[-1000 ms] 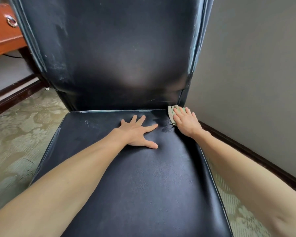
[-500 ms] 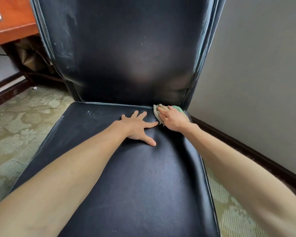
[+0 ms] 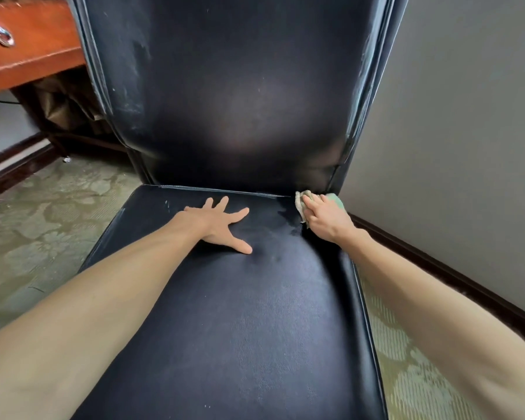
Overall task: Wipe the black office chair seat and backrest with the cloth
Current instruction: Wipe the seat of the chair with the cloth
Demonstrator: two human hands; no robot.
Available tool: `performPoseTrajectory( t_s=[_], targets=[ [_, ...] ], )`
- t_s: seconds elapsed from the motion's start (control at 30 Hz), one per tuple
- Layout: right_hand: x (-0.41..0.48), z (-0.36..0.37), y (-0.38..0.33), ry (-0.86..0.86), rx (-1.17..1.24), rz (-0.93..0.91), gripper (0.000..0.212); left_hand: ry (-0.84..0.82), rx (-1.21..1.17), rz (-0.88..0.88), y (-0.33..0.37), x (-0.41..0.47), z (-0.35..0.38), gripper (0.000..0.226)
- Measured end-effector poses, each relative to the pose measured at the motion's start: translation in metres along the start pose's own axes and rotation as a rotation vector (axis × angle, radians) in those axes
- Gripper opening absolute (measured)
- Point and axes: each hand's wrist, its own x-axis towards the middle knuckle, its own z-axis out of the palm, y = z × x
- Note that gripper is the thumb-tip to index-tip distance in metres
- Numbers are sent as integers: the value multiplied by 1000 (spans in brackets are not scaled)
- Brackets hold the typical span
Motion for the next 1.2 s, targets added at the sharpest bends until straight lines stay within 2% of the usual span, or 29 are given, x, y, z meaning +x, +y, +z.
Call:
performPoseTrajectory(
  t_s=[0.2,0.5,0.63,0.8,0.93,1.03,1.13,1.2],
  targets=[
    [9,-4,-31,-72,74,-77,48,31,-46,15,0,3,6,105],
    [38,2,-98,-139,197,-135,49,32,-96,-4,-11,-4,0,105],
    [39,2,-91,-131,198,-143,48,24,-97,-64,-31,-3,7,114],
    [33,8,-72,-38,139,-125,46,26,-167,-67,-34,0,14,121],
    [23,2,-33,25,107,-86,33,29,-179,-54,-34,2,16,127],
    [14,-1,-11,62,123,1,20,38,-179,-43,-34,0,16,123],
    [9,3,-4,103,128,68,17,46,-175,-40,-34,0,16,117],
    [9,5,-8,69,118,61,20,58,-153,-42,-33,-2,17,112]
  ],
)
